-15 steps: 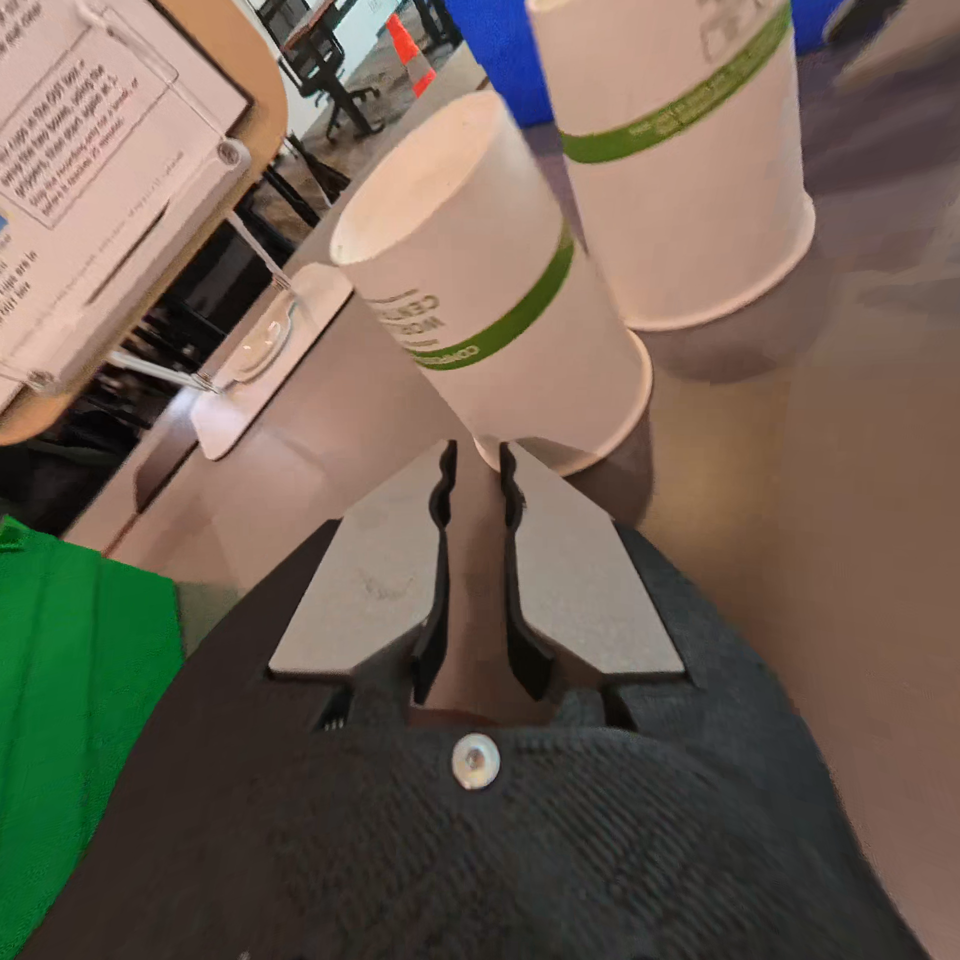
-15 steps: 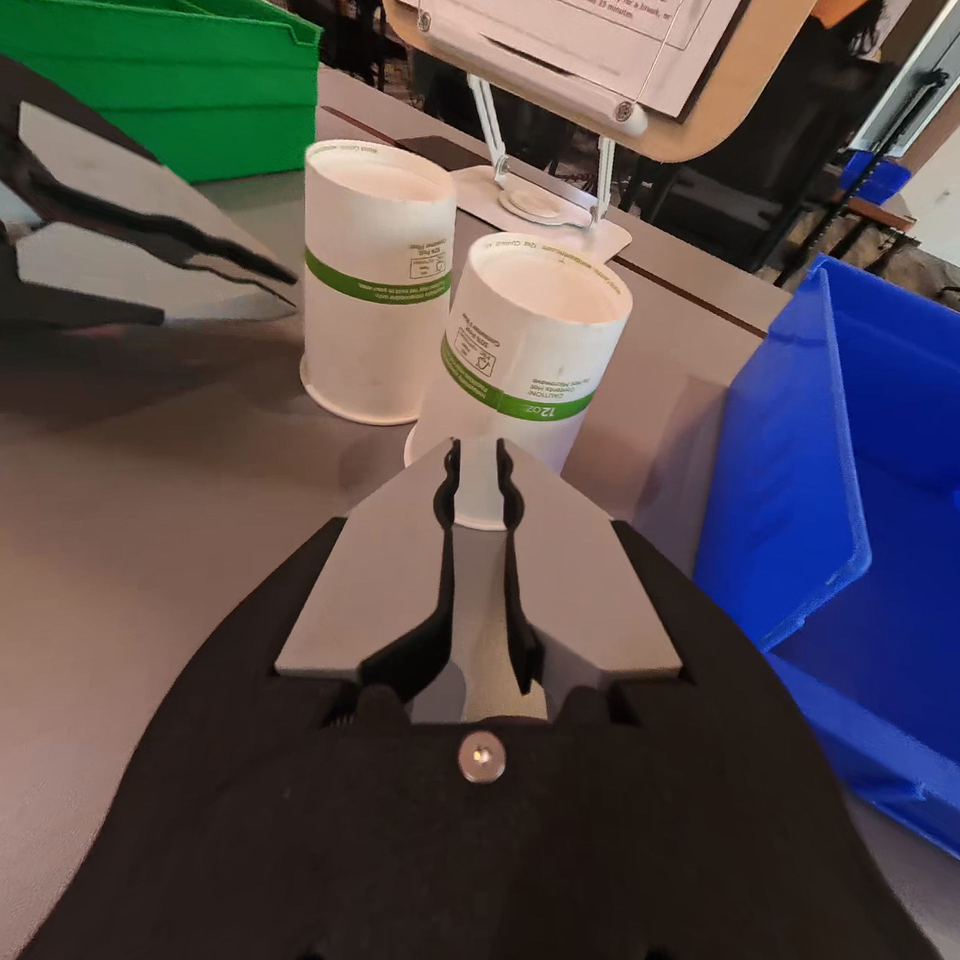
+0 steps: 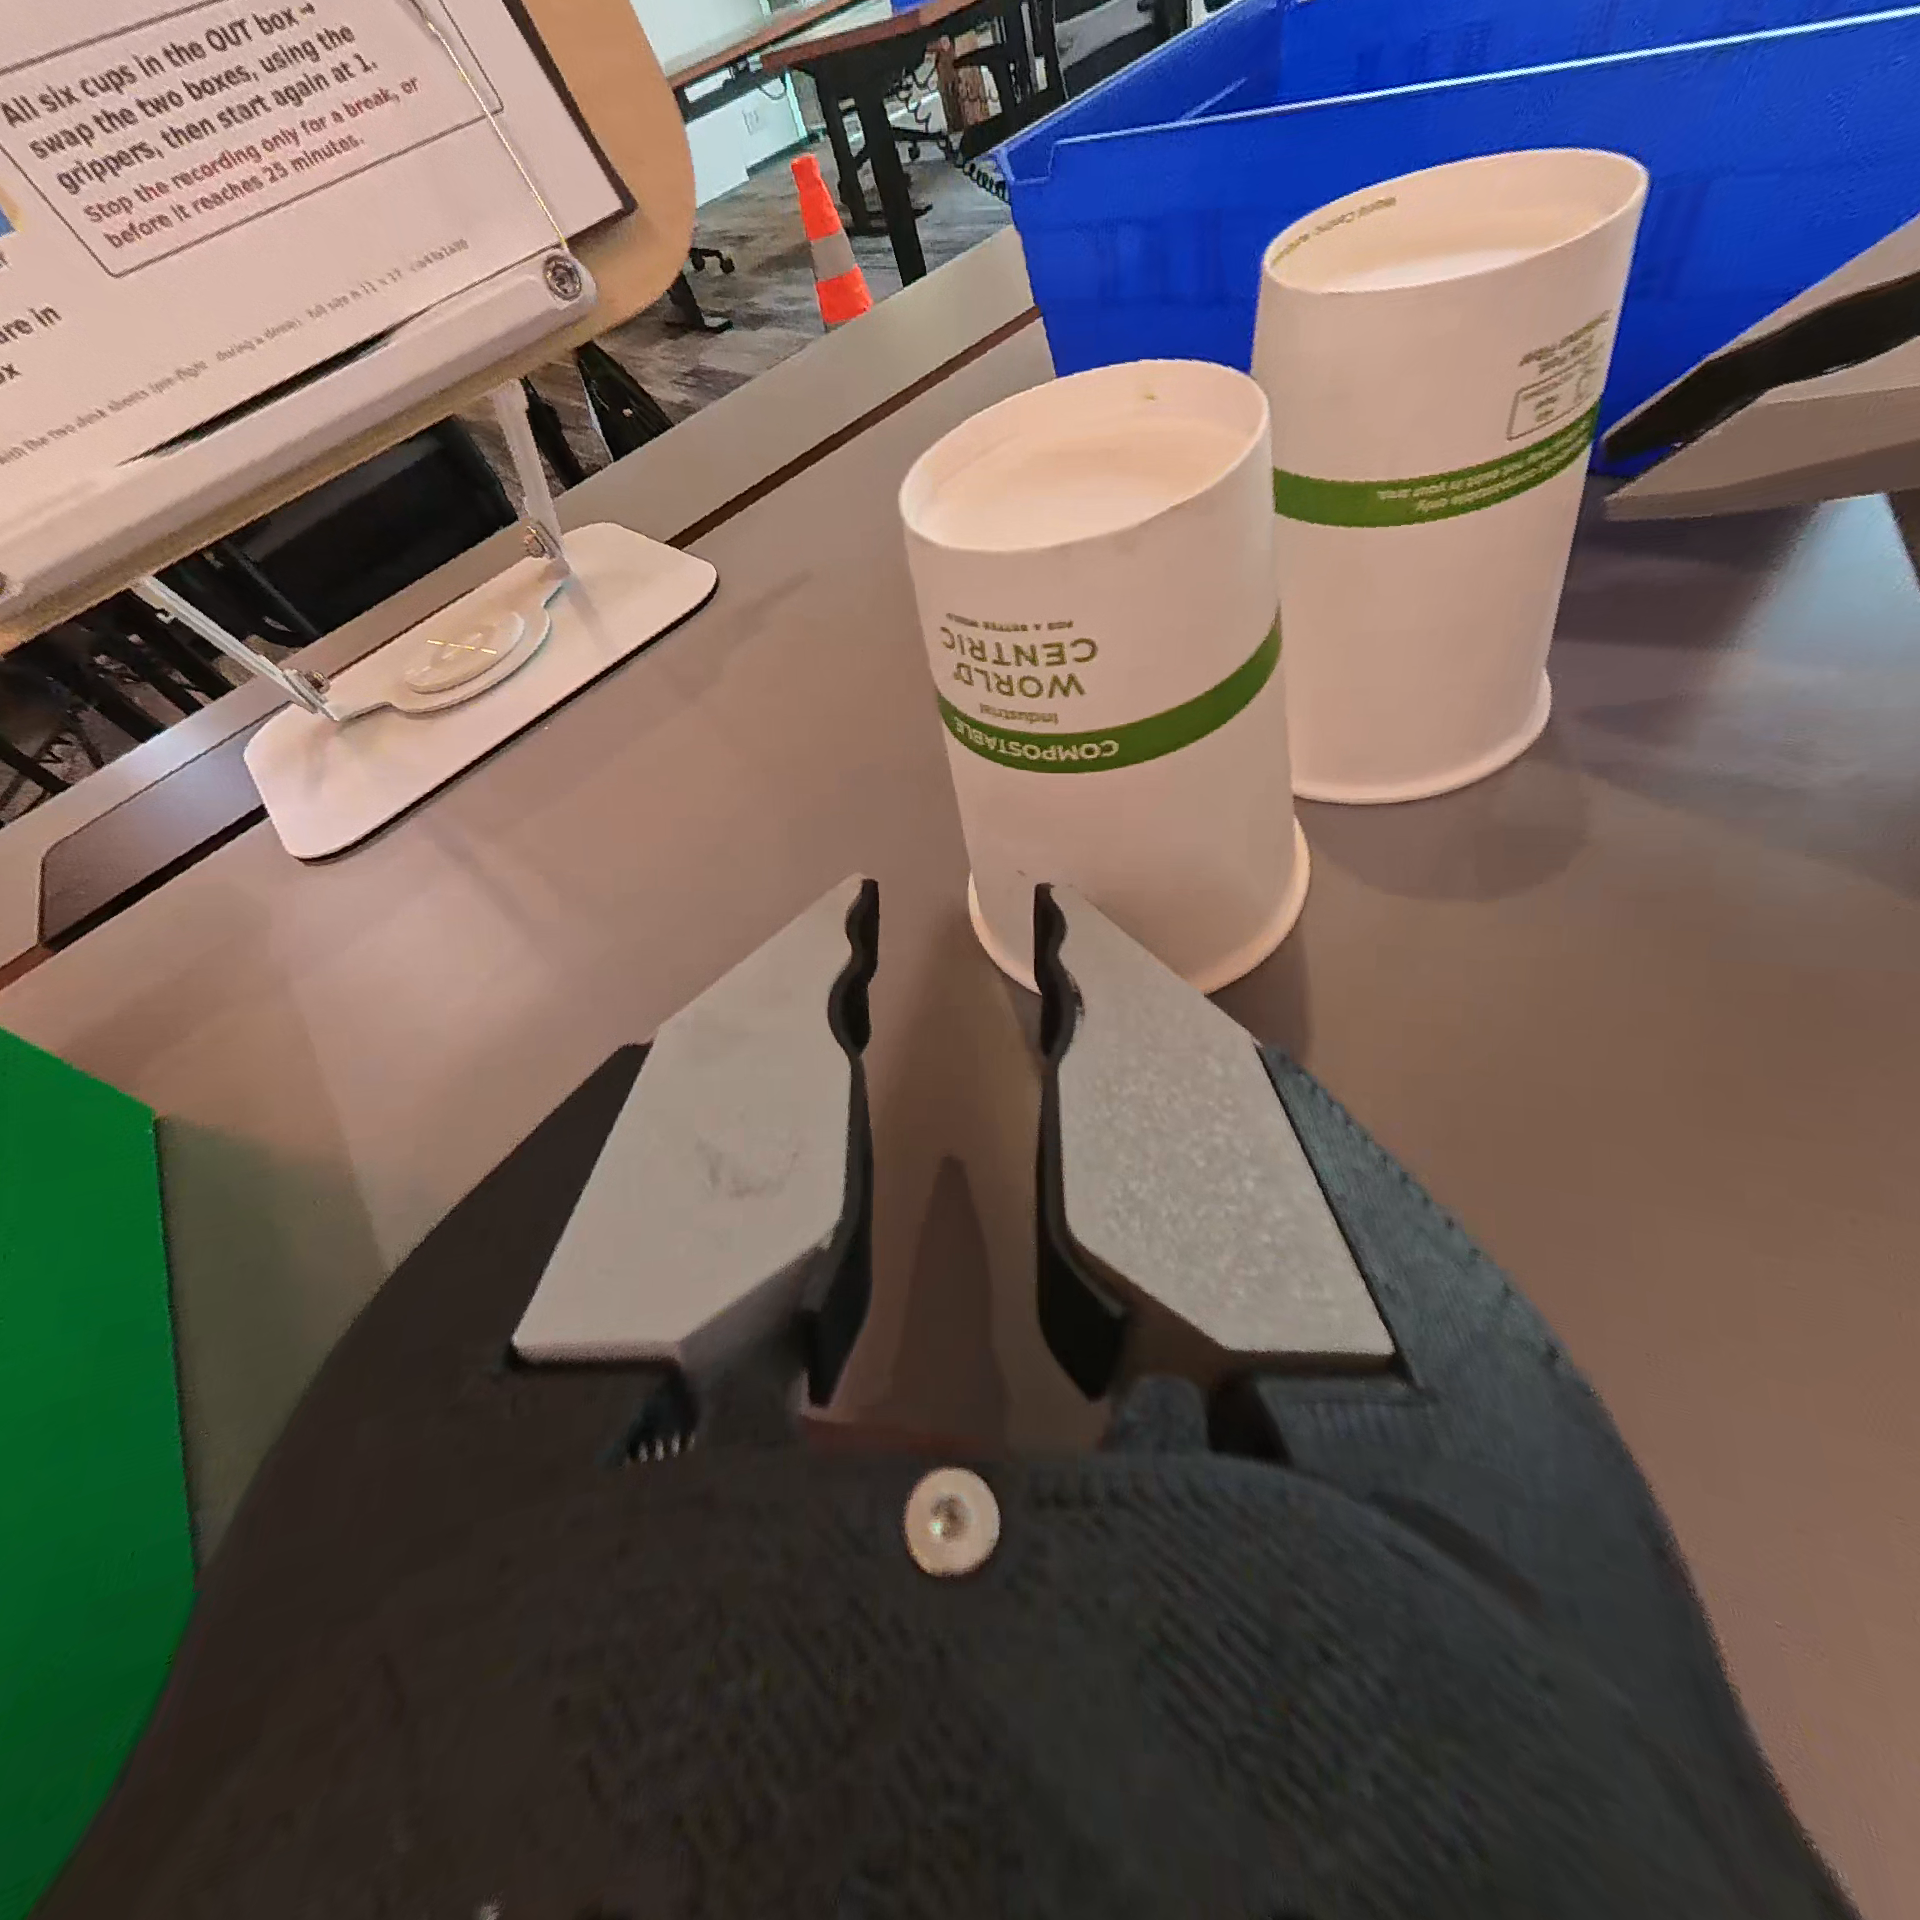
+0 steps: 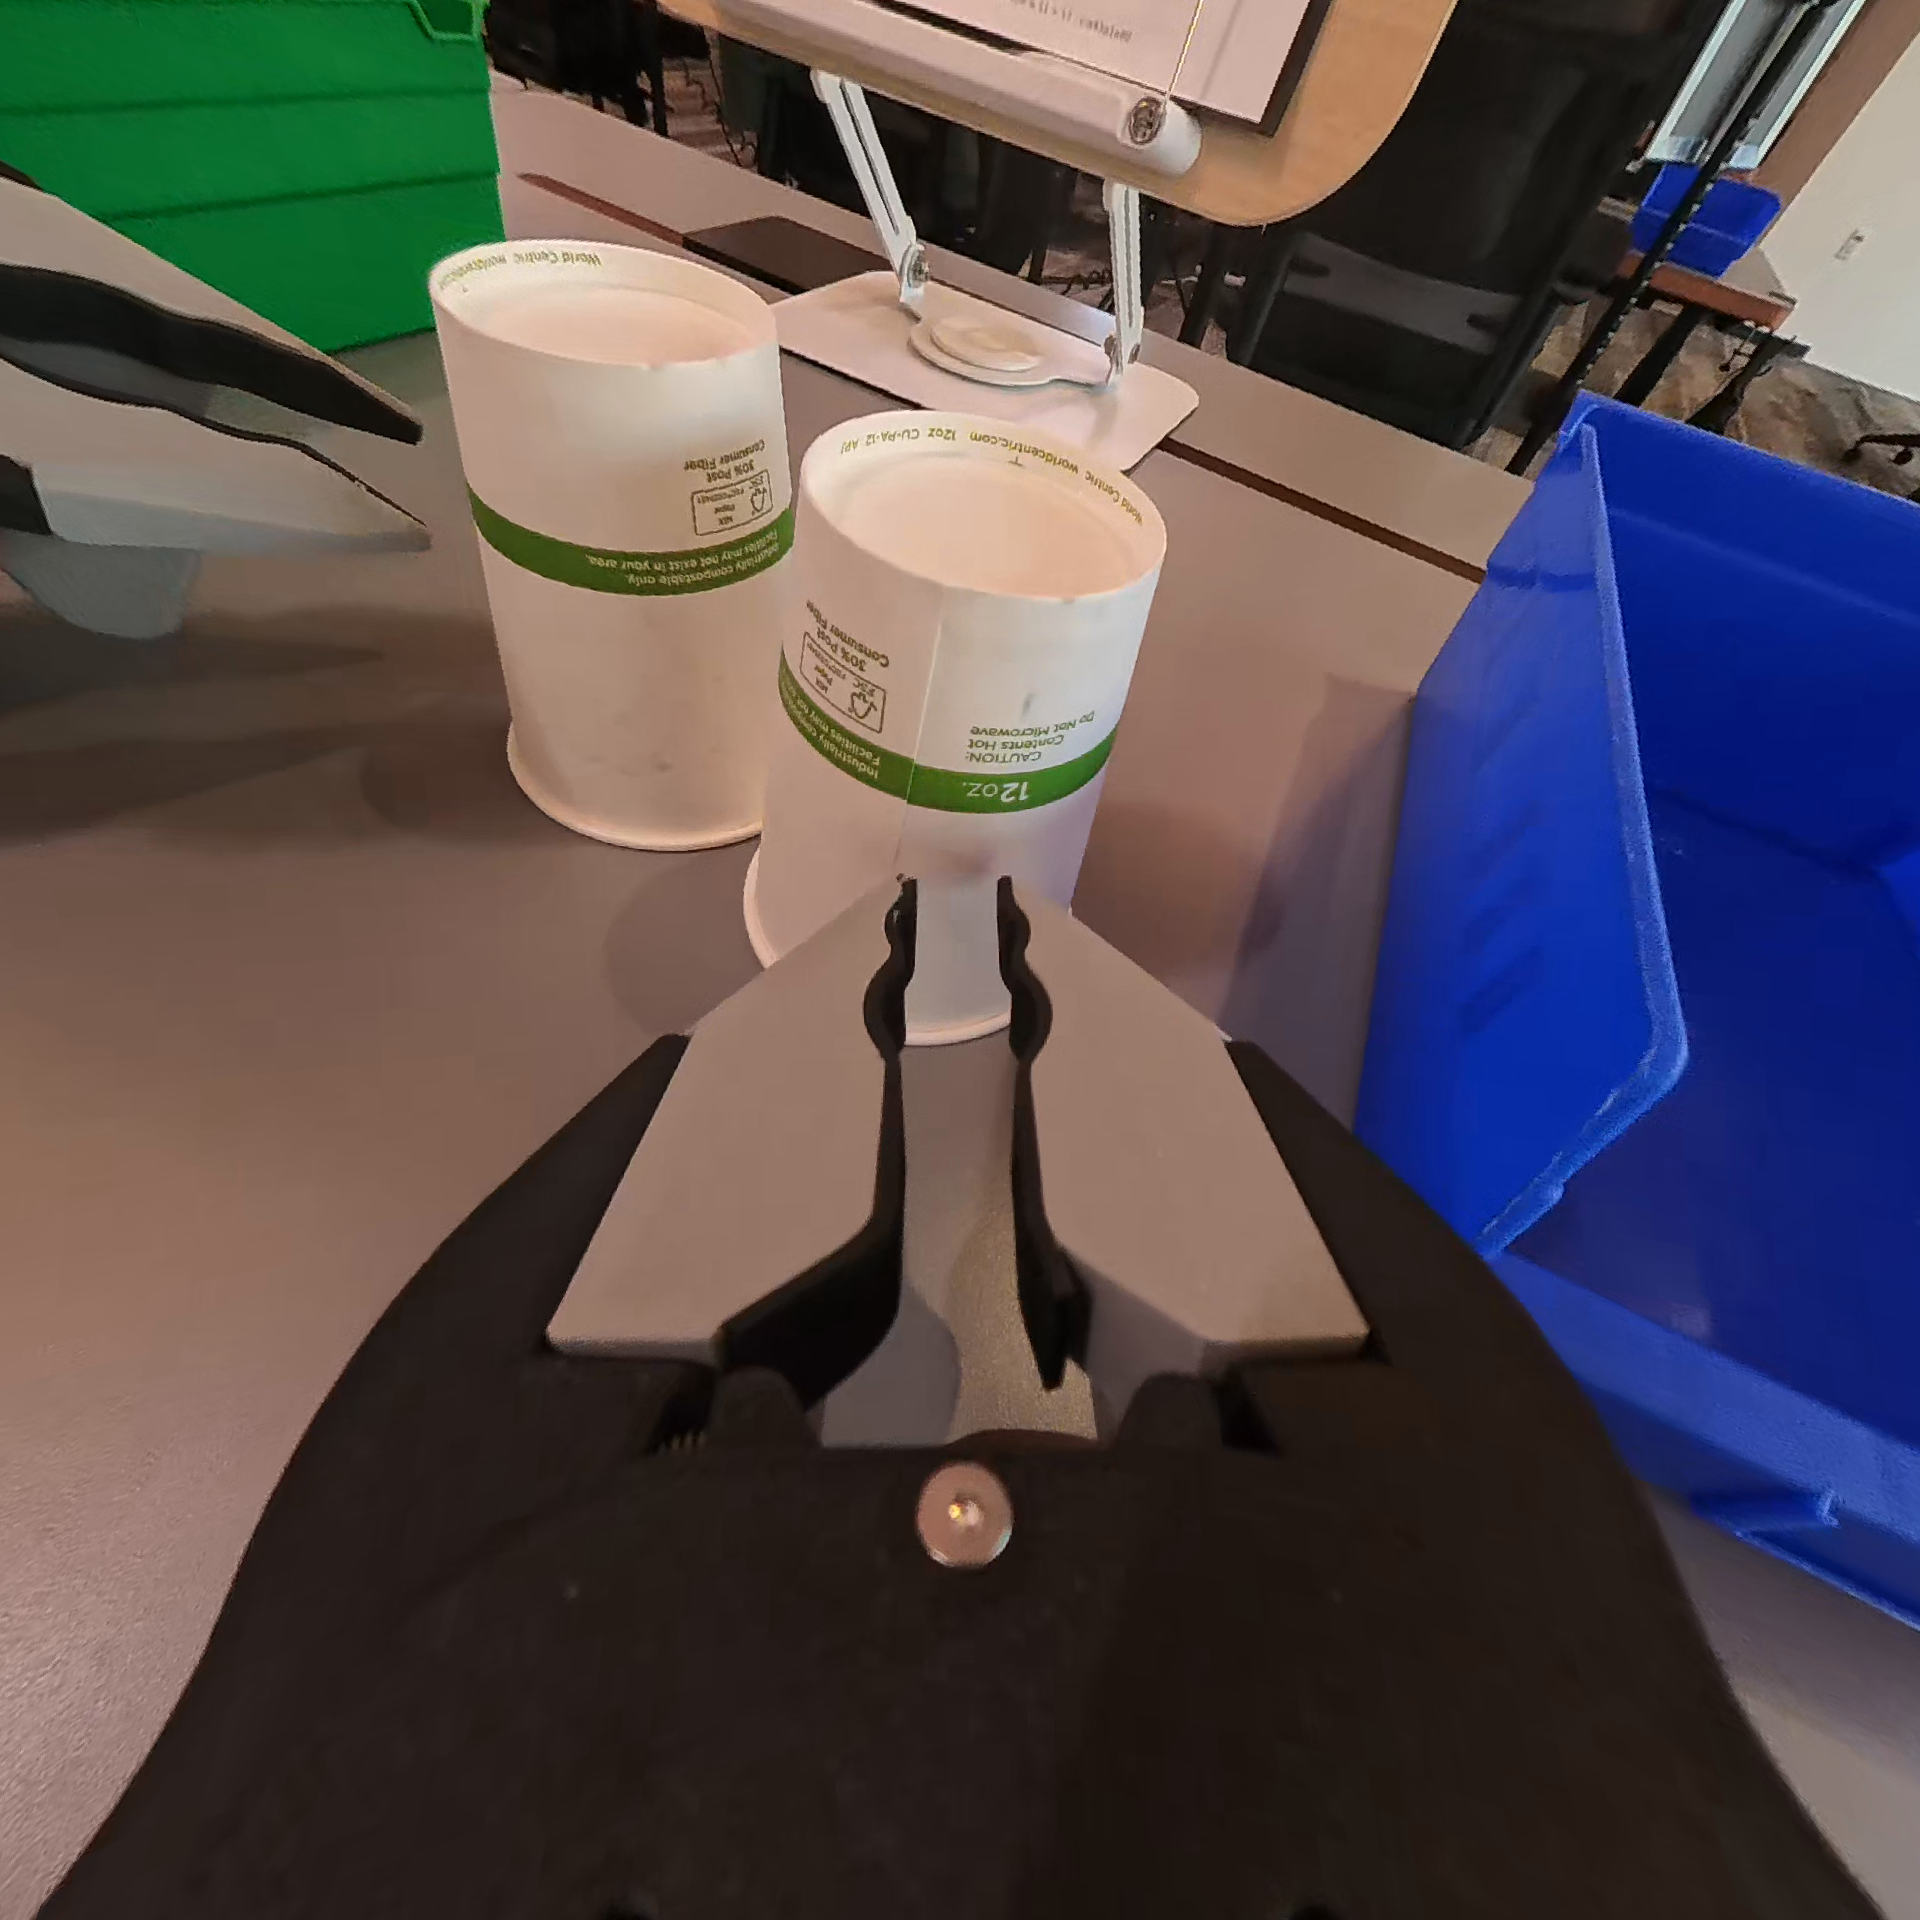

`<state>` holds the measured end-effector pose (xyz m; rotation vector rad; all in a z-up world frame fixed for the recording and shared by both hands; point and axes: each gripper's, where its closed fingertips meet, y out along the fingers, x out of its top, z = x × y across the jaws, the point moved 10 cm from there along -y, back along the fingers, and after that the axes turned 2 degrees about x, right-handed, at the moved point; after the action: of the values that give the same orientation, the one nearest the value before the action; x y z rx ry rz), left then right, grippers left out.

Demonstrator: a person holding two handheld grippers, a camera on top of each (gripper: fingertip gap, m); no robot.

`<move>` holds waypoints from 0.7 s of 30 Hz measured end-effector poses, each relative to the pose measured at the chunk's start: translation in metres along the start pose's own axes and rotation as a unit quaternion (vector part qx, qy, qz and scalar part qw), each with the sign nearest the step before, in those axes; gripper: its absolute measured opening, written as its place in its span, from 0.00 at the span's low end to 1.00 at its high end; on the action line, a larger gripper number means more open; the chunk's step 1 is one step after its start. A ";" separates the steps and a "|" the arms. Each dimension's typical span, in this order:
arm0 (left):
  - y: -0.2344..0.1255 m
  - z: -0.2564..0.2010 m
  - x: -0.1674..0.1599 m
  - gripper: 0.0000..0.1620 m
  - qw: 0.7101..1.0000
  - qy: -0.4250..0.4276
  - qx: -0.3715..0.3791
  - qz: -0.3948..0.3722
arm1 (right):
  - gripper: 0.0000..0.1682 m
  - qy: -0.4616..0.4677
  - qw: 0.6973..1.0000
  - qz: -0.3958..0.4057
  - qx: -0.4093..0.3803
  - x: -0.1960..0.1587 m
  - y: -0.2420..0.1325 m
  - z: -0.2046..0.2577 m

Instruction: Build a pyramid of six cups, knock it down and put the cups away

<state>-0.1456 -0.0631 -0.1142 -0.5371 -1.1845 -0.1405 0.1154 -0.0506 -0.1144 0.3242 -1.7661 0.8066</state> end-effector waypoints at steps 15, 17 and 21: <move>0.000 0.004 -0.001 0.16 1.000 -0.015 0.003 0.004 | 0.11 0.007 1.000 -0.017 0.018 0.000 -0.003 -0.001; 0.000 0.003 -0.001 0.17 1.000 -0.015 0.002 0.004 | 0.13 0.010 1.000 -0.019 0.021 0.000 -0.003 -0.001; 0.000 0.003 -0.001 0.16 1.000 -0.014 0.000 0.005 | 0.16 0.010 0.999 -0.019 0.026 0.000 -0.003 -0.001</move>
<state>-0.1487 -0.0618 -0.1145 -0.5476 -1.2091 -0.1245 0.1183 -0.0521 -0.1129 0.3820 -1.7173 0.8267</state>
